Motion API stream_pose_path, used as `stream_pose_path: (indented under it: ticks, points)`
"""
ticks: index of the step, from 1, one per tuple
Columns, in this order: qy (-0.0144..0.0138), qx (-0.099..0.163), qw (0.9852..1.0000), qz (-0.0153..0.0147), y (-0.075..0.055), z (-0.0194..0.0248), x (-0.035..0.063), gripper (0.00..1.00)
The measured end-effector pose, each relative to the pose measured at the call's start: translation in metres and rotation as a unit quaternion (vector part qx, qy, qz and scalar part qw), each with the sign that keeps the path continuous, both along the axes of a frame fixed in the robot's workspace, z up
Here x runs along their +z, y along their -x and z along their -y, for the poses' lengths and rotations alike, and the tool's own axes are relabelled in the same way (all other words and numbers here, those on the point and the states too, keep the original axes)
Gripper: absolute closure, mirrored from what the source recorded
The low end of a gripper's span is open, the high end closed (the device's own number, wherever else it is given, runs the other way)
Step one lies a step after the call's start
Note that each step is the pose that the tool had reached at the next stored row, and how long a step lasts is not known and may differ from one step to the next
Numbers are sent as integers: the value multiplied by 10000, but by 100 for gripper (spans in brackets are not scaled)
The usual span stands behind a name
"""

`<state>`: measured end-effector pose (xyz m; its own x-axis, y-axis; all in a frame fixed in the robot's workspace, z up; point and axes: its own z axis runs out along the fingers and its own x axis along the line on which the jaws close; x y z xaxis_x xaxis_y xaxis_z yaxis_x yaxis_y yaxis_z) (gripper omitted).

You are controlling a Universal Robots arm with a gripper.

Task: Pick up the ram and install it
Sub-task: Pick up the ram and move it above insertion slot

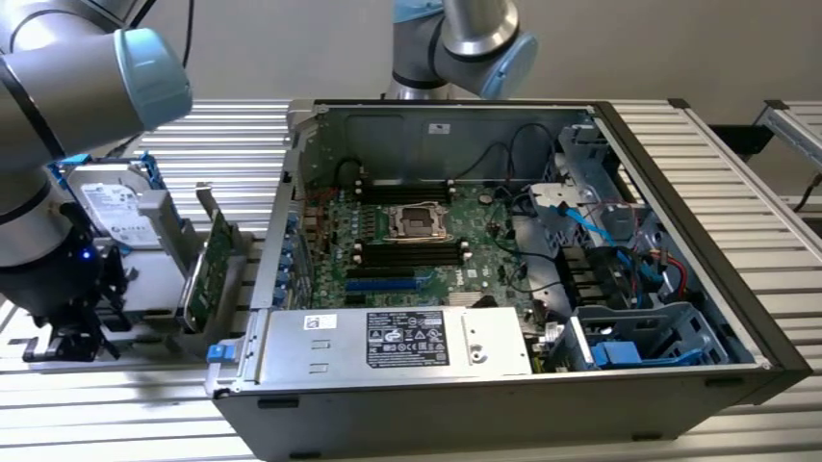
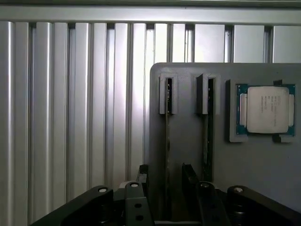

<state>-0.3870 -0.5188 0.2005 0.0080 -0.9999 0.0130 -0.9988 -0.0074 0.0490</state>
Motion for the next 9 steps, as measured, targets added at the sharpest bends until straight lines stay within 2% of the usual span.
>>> stream_pose_path:
  ticks: [3,5,9]
  points:
    - [14,0,10000,0,0,-33,-55,58]
    - [37,0,10000,1,0,-44,-79,58]
    - [39,0,10000,0,0,-44,-78,58]
